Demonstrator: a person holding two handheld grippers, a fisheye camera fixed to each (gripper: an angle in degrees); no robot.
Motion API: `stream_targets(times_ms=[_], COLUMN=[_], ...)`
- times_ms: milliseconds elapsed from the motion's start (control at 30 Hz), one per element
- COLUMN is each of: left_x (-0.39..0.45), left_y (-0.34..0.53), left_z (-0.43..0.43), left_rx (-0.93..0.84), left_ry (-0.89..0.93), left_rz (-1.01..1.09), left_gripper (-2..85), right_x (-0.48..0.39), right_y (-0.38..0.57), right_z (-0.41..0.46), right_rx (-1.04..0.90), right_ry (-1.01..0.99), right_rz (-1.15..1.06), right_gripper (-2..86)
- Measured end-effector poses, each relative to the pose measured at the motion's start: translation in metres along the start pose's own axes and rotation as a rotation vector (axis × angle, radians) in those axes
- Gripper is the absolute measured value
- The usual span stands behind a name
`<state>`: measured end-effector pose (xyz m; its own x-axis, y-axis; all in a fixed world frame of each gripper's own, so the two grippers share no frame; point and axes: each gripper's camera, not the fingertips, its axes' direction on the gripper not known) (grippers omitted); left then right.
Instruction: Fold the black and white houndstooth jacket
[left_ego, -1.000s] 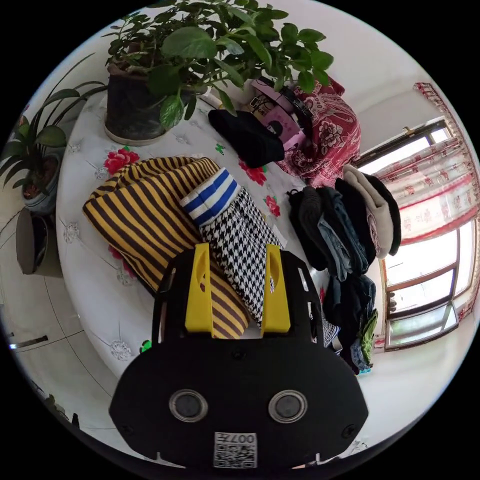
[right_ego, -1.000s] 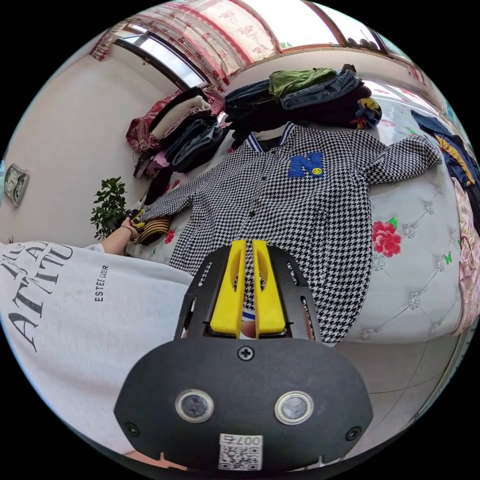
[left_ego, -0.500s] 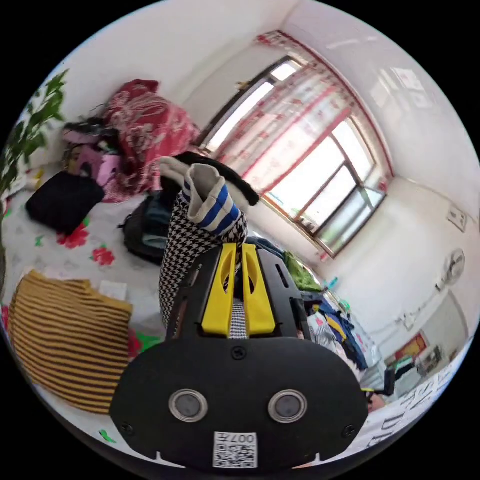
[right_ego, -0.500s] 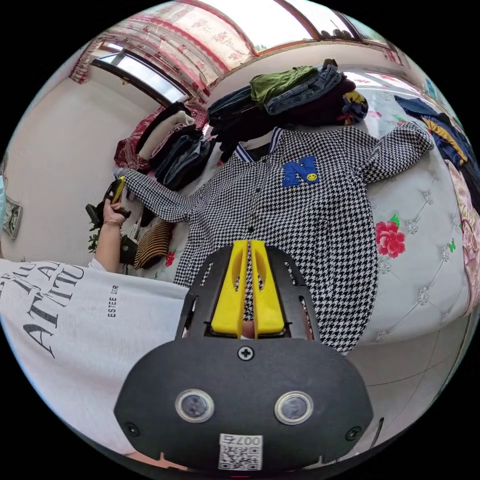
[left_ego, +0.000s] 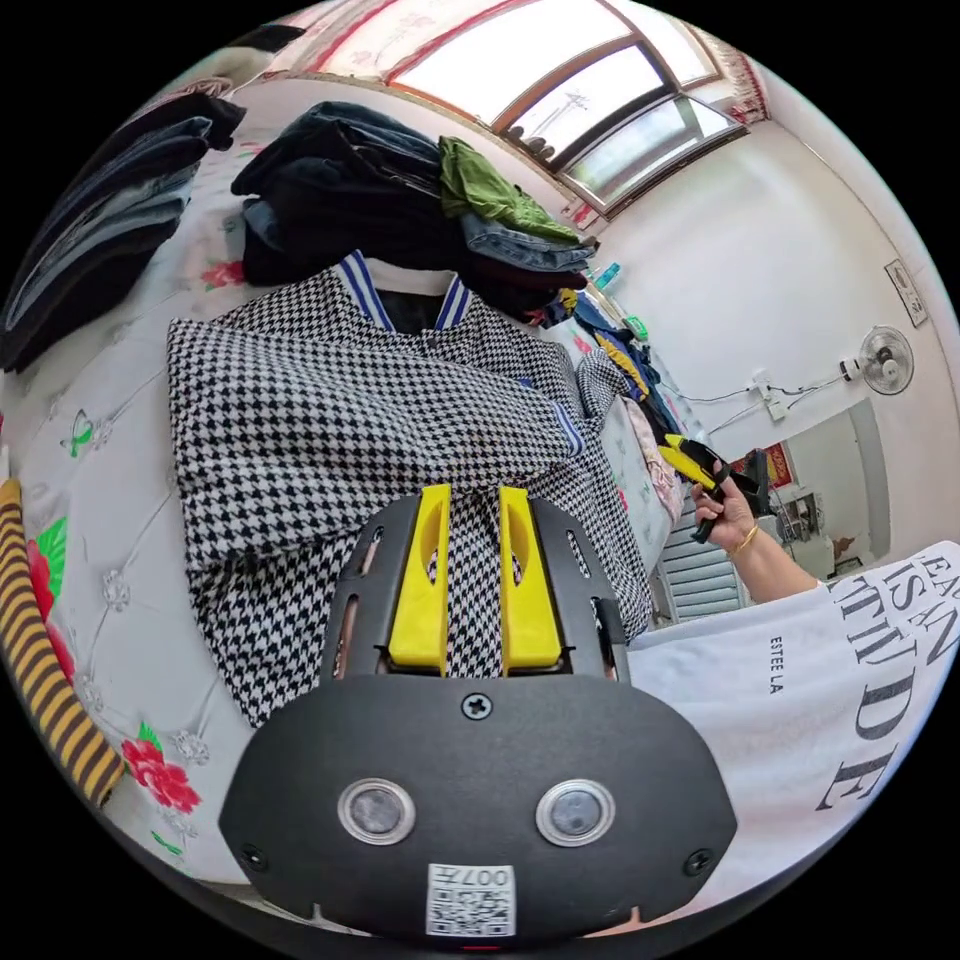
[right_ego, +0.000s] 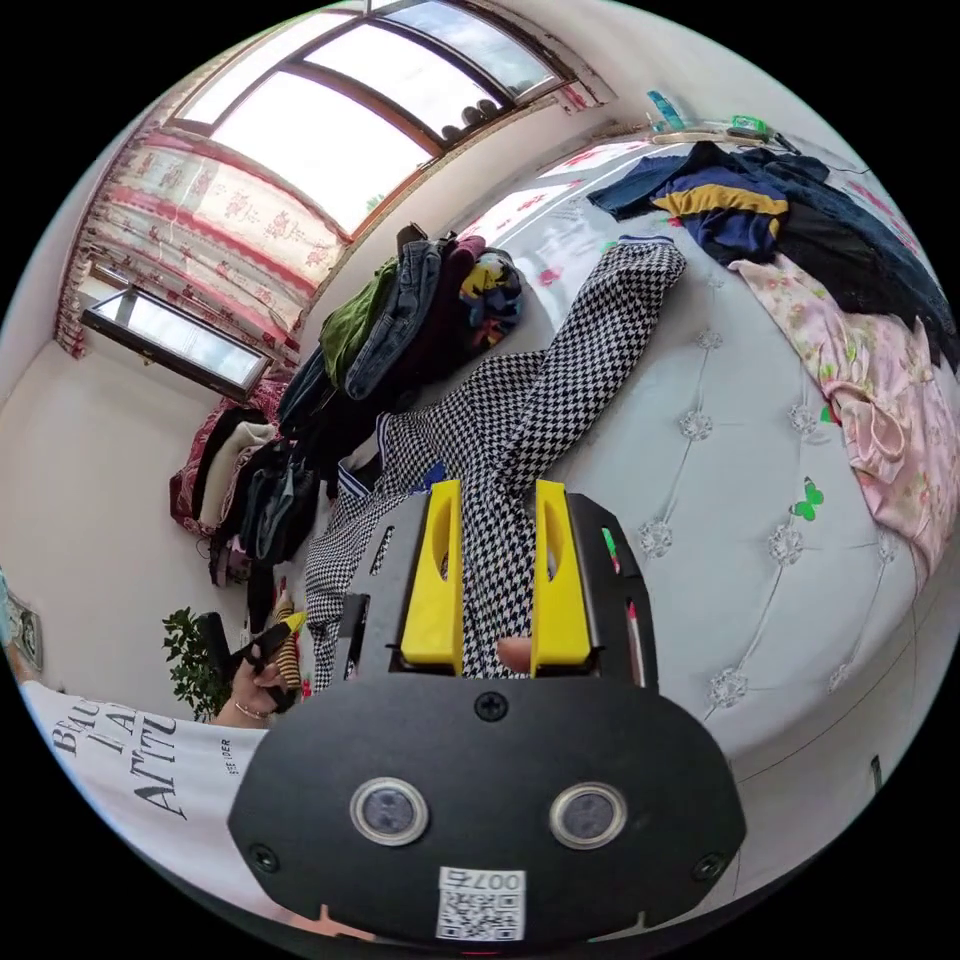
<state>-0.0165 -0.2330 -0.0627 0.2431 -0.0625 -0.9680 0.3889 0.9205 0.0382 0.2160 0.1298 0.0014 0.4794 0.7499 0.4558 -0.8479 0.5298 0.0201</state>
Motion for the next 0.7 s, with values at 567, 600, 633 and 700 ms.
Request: stream_targets(times_ms=[567,600,633,700], left_x=[-0.026,-0.028,-0.031,-0.037], left_y=[-0.003,-0.004,-0.005,-0.006], left_z=[0.071,0.072,0.073,0.072], left_rx=[-0.047,-0.045,-0.044,-0.043], left_ry=[-0.163,-0.168,-0.169,-0.17], left_rz=[-0.33,-0.332,-0.333,-0.337], left_gripper=[4.7,4.7,4.7,4.6], right_x=[0.026,0.038,0.056,0.097], right_y=[-0.164,-0.157,-0.145,-0.118], right_z=[0.153,0.132,0.102,0.054], right_rx=[-0.096,-0.054,0.042,0.196], right_ry=[0.594,0.544,0.421,0.125], right_rz=[-0.123,-0.062,0.042,0.222], right_gripper=[6.7,4.9,3.6,2.4])
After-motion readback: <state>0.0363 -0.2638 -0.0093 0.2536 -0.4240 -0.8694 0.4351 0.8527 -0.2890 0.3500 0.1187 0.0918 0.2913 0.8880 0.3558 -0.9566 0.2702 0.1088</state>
